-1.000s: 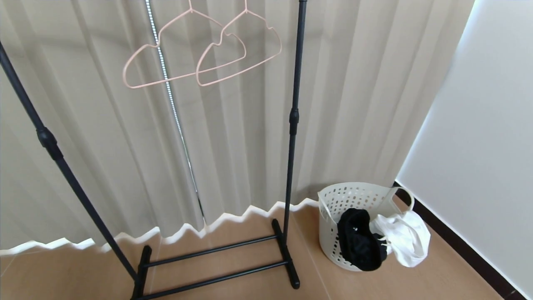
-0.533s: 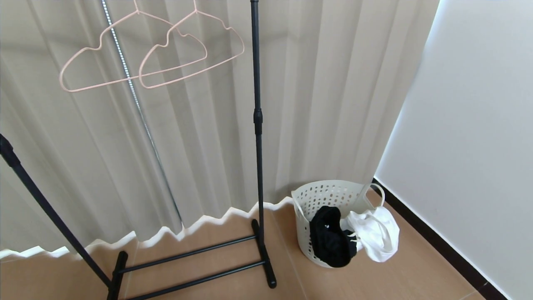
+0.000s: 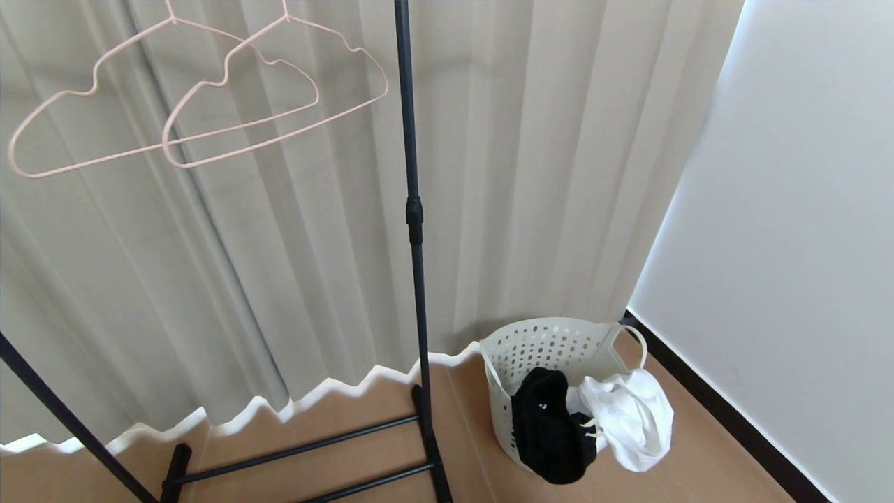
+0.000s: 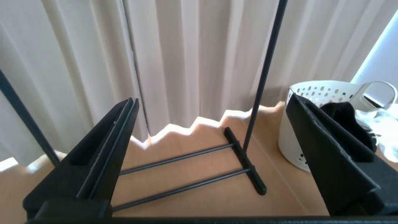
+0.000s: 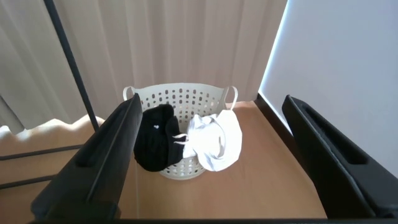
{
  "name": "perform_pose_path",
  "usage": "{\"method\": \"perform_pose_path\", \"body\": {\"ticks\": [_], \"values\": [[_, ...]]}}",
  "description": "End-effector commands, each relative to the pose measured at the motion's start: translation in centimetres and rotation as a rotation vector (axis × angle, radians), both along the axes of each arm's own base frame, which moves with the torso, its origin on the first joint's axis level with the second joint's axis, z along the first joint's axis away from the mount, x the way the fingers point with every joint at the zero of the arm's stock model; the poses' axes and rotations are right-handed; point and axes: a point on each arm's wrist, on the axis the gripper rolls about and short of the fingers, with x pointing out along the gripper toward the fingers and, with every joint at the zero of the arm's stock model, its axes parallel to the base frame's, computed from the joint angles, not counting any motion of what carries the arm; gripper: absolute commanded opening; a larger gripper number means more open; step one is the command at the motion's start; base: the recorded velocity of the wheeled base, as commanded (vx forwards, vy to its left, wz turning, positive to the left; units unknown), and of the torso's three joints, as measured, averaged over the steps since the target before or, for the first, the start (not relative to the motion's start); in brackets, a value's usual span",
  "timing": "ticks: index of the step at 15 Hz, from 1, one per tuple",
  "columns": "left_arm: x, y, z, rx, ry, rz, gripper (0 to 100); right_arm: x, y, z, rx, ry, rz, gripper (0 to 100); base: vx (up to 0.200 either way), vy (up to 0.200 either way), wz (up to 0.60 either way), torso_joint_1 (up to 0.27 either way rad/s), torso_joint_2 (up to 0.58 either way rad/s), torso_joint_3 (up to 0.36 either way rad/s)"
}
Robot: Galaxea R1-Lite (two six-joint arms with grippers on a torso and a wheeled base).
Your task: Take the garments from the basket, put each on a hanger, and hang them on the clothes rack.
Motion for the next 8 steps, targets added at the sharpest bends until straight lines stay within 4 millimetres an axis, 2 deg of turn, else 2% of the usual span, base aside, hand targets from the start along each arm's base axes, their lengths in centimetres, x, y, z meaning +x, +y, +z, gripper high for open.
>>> {"method": "perform_pose_path", "body": {"ticks": [1,8], "values": [[0.00,0.00,0.01,0.000,-0.001,0.000,100,0.01,0.00,0.01,0.000,0.001,0.001,100,0.000,0.000,0.00,0.000,0.00,0.000],[0.00,0.00,0.01,0.001,-0.001,0.000,100,0.01,0.00,0.01,0.000,0.001,0.001,100,0.000,0.000,0.00,0.000,0.00,0.000]]}}
